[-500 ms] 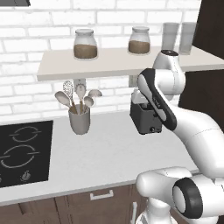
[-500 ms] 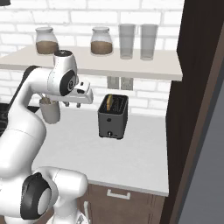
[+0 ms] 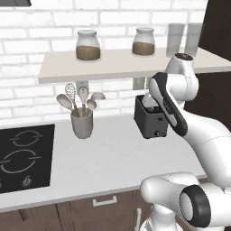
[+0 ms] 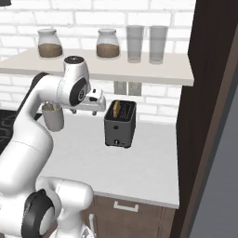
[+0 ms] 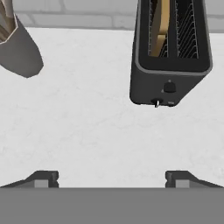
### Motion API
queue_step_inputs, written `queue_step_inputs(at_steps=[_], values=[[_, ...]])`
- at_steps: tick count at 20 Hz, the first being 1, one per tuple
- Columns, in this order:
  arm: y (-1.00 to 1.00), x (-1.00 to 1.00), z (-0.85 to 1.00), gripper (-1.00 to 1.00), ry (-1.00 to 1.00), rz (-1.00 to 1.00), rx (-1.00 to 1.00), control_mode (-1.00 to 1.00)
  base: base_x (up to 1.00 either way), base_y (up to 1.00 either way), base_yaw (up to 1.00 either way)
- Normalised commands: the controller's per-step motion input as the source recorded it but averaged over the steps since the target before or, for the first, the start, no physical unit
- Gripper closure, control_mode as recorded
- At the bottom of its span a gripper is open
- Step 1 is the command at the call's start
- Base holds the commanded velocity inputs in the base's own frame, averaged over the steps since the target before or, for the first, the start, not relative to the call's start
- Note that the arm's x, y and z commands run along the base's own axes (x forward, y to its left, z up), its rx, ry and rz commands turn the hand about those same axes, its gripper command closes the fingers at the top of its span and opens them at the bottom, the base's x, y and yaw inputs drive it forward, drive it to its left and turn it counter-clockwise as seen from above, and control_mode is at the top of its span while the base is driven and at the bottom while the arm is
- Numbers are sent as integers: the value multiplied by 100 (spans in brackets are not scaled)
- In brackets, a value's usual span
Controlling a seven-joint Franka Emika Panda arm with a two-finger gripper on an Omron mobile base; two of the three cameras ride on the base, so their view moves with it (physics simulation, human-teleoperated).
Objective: Start the toaster. Once the lever pops up, take the bread to the plate on the dining counter.
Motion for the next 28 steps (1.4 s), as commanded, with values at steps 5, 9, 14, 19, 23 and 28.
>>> queue_step_inputs(at_steps=[5,9,14,19,23,28], values=[[-49,15,-33,-100,-9,0,0,-100,0,0,0],[-44,36,-37,-100,-6,0,0,-100,0,0,0],[-33,37,-38,-100,-4,0,0,-100,0,0,0],[-6,25,-43,-100,-1,0,-2,-100,0,0,0],[0,33,-30,-100,0,0,-1,-100,0,0,0],[1,28,-20,-100,0,0,-2,-100,0,0,0]])
